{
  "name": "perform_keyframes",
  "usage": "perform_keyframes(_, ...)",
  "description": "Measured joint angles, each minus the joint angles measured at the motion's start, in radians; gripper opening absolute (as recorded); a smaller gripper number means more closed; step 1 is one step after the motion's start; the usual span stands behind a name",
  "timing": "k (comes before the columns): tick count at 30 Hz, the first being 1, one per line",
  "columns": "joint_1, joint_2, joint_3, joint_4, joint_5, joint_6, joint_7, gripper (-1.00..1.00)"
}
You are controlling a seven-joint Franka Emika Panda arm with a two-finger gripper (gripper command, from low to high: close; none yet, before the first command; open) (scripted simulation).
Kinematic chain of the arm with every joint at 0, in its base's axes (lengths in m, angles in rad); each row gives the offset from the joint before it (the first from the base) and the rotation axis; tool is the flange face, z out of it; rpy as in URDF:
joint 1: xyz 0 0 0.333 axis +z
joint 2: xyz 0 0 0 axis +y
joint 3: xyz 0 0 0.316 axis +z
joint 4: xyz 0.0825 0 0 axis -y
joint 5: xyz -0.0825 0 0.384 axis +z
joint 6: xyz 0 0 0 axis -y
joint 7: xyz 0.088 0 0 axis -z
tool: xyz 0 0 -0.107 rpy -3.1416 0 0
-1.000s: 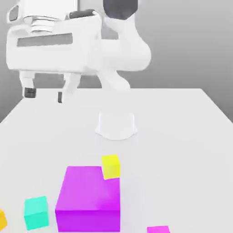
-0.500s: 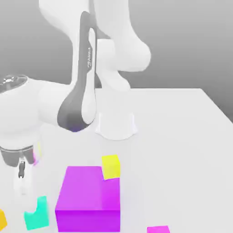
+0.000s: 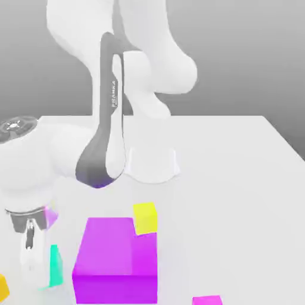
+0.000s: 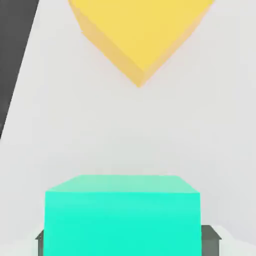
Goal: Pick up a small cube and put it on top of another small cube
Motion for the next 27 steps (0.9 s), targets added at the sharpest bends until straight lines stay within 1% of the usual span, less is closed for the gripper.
perform_keyframes(4,0.039,-0.145,0.036,-0.074,-0.001,-0.069,0.023,-1.00)
perform_keyframes(8,0.109,-0.288,0.061,-0.151,0.003,-0.134,0.043,-1.00)
perform_keyframes(18,0.204,-0.638,0.149,-0.346,0.022,-0.290,0.091,-1.00)
perform_keyframes(20,0.211,-0.622,0.157,-0.372,0.020,-0.249,0.097,-1.00)
perform_keyframes(23,0.209,-0.537,0.165,-0.402,0.015,-0.134,0.103,-1.00)
perform_keyframes(24,0.208,-0.507,0.167,-0.411,0.014,-0.095,0.105,1.00)
perform_keyframes(27,0.208,-0.507,0.167,-0.411,0.014,-0.095,0.105,1.00)
